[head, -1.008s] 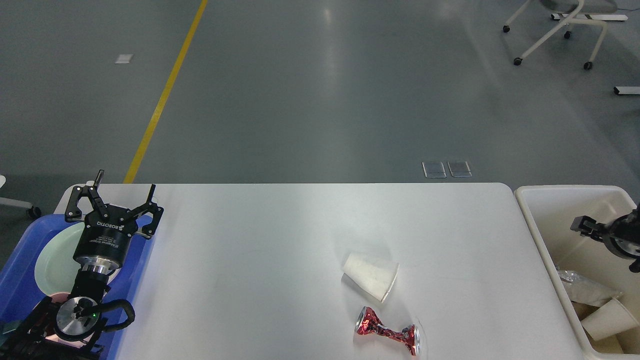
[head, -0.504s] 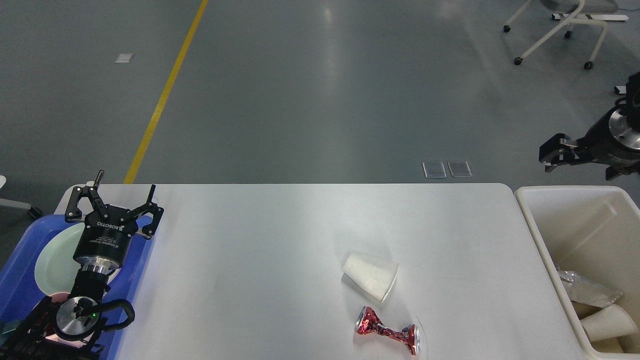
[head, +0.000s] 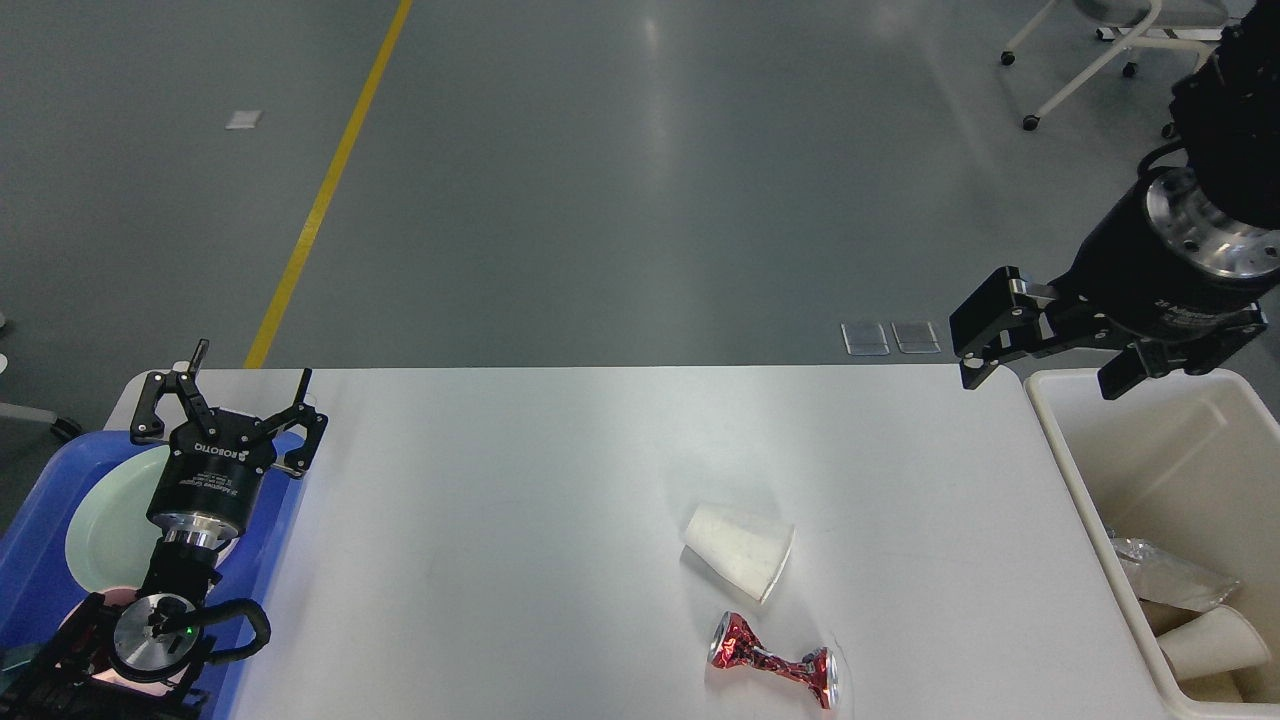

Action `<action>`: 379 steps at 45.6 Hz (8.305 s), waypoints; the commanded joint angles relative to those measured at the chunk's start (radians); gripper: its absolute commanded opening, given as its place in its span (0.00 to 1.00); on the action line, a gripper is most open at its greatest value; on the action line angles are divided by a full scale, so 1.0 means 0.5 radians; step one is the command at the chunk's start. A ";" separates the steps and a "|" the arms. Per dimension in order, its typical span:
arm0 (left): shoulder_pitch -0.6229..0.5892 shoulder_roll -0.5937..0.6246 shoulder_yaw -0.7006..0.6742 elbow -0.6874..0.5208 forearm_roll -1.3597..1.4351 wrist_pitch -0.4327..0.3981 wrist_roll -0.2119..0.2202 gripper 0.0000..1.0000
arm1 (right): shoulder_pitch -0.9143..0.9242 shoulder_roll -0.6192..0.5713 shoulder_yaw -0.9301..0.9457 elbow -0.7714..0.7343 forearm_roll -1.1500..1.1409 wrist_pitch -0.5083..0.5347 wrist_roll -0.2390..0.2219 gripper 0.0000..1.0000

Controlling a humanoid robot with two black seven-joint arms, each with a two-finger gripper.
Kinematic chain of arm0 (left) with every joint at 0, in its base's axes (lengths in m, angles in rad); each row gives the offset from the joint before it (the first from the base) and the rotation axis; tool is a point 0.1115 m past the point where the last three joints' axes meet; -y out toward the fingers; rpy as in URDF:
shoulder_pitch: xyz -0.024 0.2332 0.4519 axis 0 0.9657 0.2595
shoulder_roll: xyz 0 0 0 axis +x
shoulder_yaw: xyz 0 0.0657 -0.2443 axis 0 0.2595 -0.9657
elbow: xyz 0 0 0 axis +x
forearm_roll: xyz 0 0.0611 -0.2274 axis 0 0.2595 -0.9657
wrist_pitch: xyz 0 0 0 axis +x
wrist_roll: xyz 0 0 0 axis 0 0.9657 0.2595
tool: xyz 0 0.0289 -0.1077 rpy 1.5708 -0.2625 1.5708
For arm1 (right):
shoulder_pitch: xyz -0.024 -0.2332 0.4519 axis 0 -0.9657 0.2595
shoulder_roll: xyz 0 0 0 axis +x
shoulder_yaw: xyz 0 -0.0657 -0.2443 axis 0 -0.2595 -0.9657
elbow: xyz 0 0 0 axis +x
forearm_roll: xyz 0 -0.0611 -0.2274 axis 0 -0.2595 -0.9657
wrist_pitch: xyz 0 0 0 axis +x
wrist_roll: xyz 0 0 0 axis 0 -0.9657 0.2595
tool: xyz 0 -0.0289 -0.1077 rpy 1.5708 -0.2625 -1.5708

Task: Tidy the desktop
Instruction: 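Raise the right gripper and move it toward the white stick, then lower the right gripper and grasp the white stick, then lift the white stick and carry it over the bin, then lower the white stick into the bin and release it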

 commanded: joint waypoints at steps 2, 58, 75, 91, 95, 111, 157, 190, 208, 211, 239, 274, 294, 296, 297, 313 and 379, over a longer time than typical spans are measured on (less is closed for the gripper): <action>0.000 -0.001 0.000 0.000 0.000 0.000 0.002 0.96 | 0.053 0.117 -0.014 0.105 0.132 -0.009 -0.004 0.93; 0.000 0.002 0.000 0.000 0.000 0.000 -0.001 0.96 | -1.229 0.378 0.967 -0.551 -0.870 -0.389 0.036 0.93; 0.000 0.002 0.000 0.000 0.000 0.000 0.002 0.96 | -1.877 0.479 1.311 -0.720 -2.027 -0.466 0.474 0.93; 0.000 0.002 0.000 0.000 0.000 0.000 -0.001 0.96 | -2.313 0.877 1.023 -1.355 -2.196 -1.073 0.665 0.92; 0.000 0.002 0.000 0.000 0.000 0.000 0.002 0.96 | -2.392 0.942 0.879 -1.502 -2.196 -1.227 0.671 0.92; 0.000 0.002 0.000 0.000 0.000 0.000 -0.001 0.96 | -2.543 0.960 0.799 -1.597 -2.190 -1.285 0.920 0.89; 0.000 0.002 0.000 0.000 0.000 0.000 -0.001 0.96 | -2.758 0.988 0.639 -1.819 -2.178 -1.316 0.892 0.20; 0.000 0.002 0.000 0.000 0.000 0.000 -0.001 0.96 | -2.313 0.767 0.636 -1.380 -1.834 -1.267 0.892 0.00; 0.000 0.002 0.000 0.000 0.000 0.000 0.002 0.96 | -1.445 0.503 0.569 -1.003 -1.062 -0.454 0.898 0.00; 0.000 0.002 0.000 0.000 0.000 0.000 0.002 0.96 | -1.276 0.476 0.492 -0.929 -0.942 -0.328 0.895 0.00; 0.000 0.002 0.000 0.000 0.000 0.000 -0.001 0.96 | -0.432 0.255 -0.128 -0.294 -0.353 -0.304 0.723 0.00; 0.000 0.002 0.000 0.000 0.000 0.000 -0.001 0.96 | -1.465 -0.432 -0.263 -1.450 -0.288 -0.399 0.726 0.00; 0.000 0.002 0.000 0.000 0.000 0.000 -0.001 0.96 | -3.067 -0.430 0.758 -2.453 -0.276 -0.956 0.723 0.00; 0.000 0.002 0.000 0.000 0.000 0.000 -0.001 0.96 | -3.196 -0.365 0.817 -2.527 -0.276 -1.076 0.723 0.00; 0.000 0.002 0.000 0.000 0.000 0.000 0.002 0.96 | -3.254 -0.335 0.844 -2.564 -0.273 -1.131 0.723 0.00; 0.000 0.002 0.000 0.000 0.000 0.000 0.002 0.96 | -3.788 0.040 0.946 -3.040 -0.273 -1.727 0.647 0.00; 0.000 0.002 0.000 0.000 0.000 0.000 -0.001 0.96 | -4.003 0.108 0.940 -2.978 -0.374 -1.973 0.619 1.00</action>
